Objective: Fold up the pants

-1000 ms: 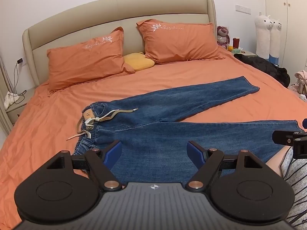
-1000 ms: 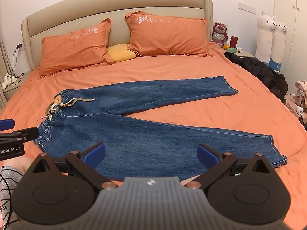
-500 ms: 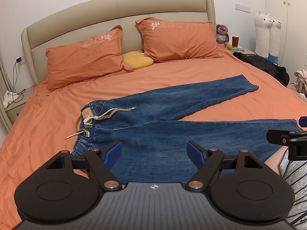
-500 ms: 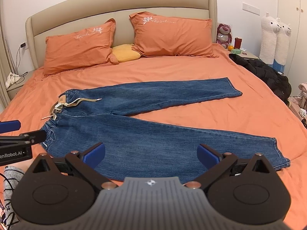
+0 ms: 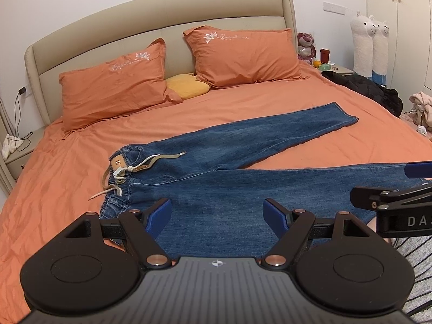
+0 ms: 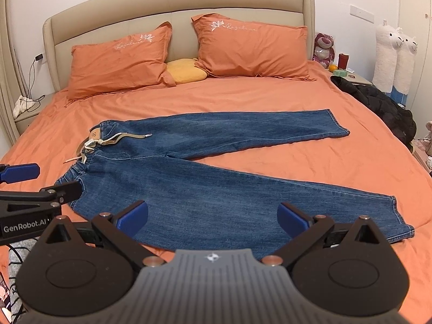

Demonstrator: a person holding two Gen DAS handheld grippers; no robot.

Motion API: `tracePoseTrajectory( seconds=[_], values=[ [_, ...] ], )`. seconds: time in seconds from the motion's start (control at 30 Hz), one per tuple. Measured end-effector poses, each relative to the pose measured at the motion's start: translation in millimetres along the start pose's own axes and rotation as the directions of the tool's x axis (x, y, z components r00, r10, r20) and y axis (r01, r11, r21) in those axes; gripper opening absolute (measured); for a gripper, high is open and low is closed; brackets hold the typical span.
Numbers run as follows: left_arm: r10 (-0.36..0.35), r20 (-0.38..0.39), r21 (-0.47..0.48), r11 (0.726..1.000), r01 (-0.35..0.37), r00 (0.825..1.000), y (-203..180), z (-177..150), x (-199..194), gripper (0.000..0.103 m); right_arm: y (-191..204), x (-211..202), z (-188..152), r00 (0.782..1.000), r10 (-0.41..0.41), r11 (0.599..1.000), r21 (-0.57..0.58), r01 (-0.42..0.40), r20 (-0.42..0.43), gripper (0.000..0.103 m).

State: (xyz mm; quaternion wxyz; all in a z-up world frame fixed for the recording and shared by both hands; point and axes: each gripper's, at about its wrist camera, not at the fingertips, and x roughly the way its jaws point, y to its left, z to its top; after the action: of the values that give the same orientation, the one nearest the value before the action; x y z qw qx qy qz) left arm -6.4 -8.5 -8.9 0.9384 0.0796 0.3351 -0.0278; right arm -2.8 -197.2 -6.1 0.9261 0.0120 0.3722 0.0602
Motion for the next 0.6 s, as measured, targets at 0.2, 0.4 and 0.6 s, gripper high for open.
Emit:
tracePoseTrajectory(
  seconds=[0.2,0.4,0.6],
  values=[
    [0.004,-0.006,0.008,1.0,-0.004,1.0,-4.3,0.7,-0.9,0.09,-0.4,2.3,-1.1,1.0,-0.005,1.0,0.0,0.005,-0.002,0.098],
    [0.003,-0.008,0.007,1.0,-0.003,1.0,-5.2,-0.1,-0.7,0.09,-0.6,3.9,-4.1,1.0,-0.016,1.0,0.004,0.016,-0.009,0.098],
    [0.0,-0.016,0.005,1.0,0.0,1.0,-4.4,-0.7,1.3,0.09,1.5,5.1,-3.4,0.999,-0.037,0.999,0.004,0.037,-0.009,0.098]
  ],
)
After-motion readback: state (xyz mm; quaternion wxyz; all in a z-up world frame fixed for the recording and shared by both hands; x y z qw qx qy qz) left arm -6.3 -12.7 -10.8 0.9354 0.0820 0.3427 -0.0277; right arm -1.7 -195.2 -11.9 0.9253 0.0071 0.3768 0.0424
